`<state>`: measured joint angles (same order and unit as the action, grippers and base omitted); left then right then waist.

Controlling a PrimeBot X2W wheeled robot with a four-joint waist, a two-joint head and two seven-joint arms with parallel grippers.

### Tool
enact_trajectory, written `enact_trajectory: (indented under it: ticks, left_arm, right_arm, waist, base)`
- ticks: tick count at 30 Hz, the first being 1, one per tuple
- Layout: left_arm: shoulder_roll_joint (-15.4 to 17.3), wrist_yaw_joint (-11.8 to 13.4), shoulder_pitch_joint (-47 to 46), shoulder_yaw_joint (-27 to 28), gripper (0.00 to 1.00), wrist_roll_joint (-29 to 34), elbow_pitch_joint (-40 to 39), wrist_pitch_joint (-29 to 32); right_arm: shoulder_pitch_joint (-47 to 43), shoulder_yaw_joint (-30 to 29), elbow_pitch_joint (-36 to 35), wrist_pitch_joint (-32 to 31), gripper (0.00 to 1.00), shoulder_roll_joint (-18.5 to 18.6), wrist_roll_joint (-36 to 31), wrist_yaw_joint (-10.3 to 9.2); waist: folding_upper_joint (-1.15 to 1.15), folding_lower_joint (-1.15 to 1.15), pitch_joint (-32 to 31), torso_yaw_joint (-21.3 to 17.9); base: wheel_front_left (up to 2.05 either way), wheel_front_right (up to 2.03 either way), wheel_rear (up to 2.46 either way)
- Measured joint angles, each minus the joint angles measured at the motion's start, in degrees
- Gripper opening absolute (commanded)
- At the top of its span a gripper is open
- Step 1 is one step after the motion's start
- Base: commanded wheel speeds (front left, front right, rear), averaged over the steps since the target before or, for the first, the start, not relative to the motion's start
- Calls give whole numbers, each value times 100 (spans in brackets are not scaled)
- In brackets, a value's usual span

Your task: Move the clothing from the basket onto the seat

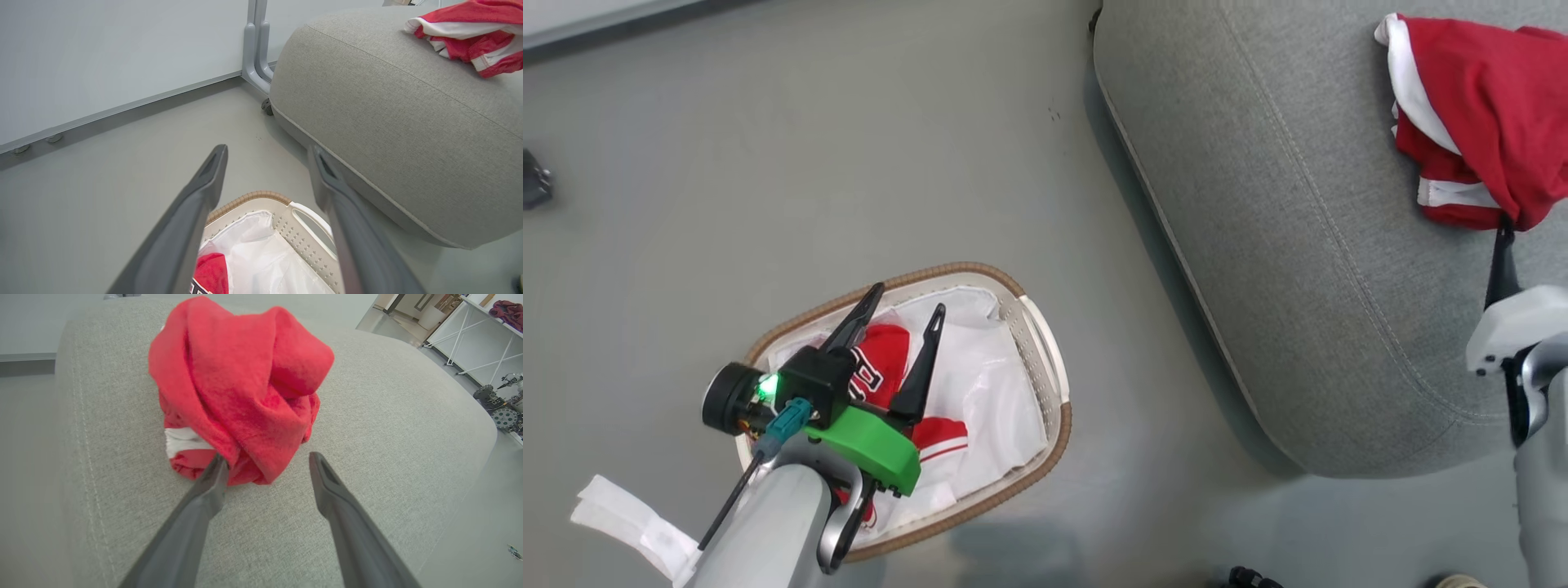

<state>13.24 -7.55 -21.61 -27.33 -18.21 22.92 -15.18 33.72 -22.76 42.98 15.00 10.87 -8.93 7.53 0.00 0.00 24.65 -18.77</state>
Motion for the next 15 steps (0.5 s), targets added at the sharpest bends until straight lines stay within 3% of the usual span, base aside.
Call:
enact_trajectory:
  ticks: [4,15]
  left_arm:
    - [-120,0,140,308,100,74,85,1]
    - [-464,19,513,1235,100,386,209,1]
  right_arm:
    - [-354,172,-321,0,100,-149,235,0]
    - [-1106,1381,-1148,0,100,-598,799,0]
  waist:
    - [0,0,-210,63]
    - [0,0,-702,476]
  base:
    - [0,0,0]
    - [0,0,0]
